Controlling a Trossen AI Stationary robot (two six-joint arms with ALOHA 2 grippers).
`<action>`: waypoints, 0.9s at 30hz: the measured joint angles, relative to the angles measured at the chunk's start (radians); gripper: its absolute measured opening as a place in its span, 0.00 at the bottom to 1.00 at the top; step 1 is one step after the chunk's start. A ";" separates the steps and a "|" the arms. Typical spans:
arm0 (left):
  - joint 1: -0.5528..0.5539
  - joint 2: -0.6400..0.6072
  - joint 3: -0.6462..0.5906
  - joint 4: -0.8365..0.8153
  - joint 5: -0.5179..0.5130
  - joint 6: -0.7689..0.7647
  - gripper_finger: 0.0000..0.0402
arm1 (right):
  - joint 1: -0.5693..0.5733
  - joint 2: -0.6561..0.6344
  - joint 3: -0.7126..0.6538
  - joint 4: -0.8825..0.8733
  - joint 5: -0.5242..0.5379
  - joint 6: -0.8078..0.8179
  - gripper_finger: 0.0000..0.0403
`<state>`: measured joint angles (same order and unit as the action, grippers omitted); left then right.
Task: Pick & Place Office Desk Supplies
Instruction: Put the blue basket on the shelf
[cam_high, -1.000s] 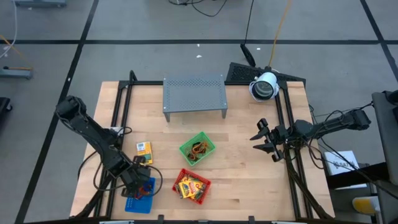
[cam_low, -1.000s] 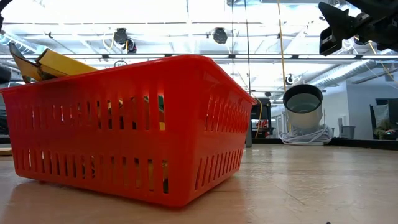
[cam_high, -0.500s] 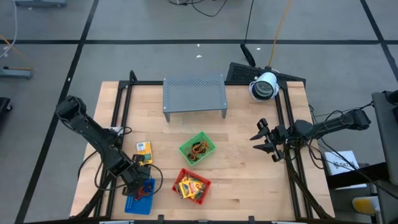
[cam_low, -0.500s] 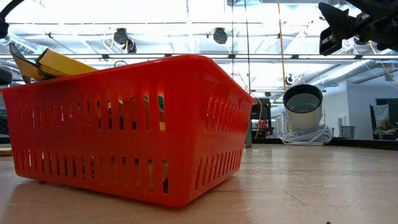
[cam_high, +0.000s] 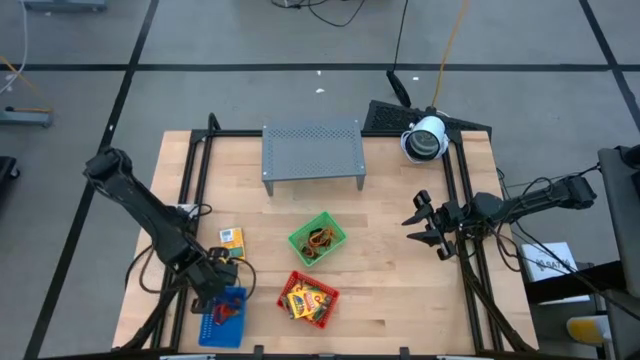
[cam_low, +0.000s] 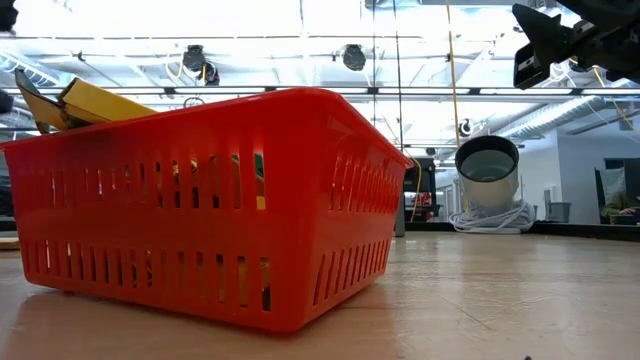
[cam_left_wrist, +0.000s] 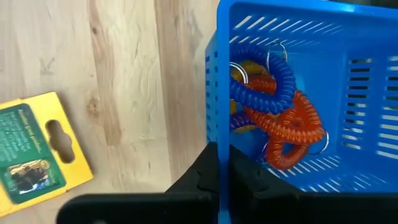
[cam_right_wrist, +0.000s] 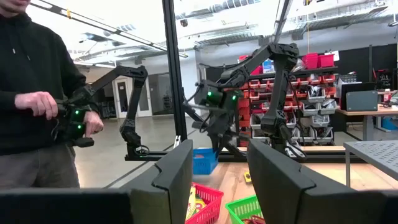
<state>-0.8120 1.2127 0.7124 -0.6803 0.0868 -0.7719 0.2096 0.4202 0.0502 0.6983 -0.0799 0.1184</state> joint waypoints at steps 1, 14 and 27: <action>0.000 -0.019 0.004 -0.011 0.000 -0.001 0.02 | 0.000 0.000 0.000 0.000 0.000 0.000 0.35; 0.160 -0.141 0.228 -0.372 -0.078 -0.001 0.01 | 0.000 0.000 0.000 0.000 0.000 0.000 0.35; 0.479 -0.052 0.543 -0.601 -0.086 0.177 0.01 | 0.000 0.000 0.000 0.000 0.000 0.000 0.35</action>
<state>-0.3329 1.1604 1.2556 -1.2809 0.0007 -0.5945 0.2096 0.4201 0.0501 0.6980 -0.0799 0.1184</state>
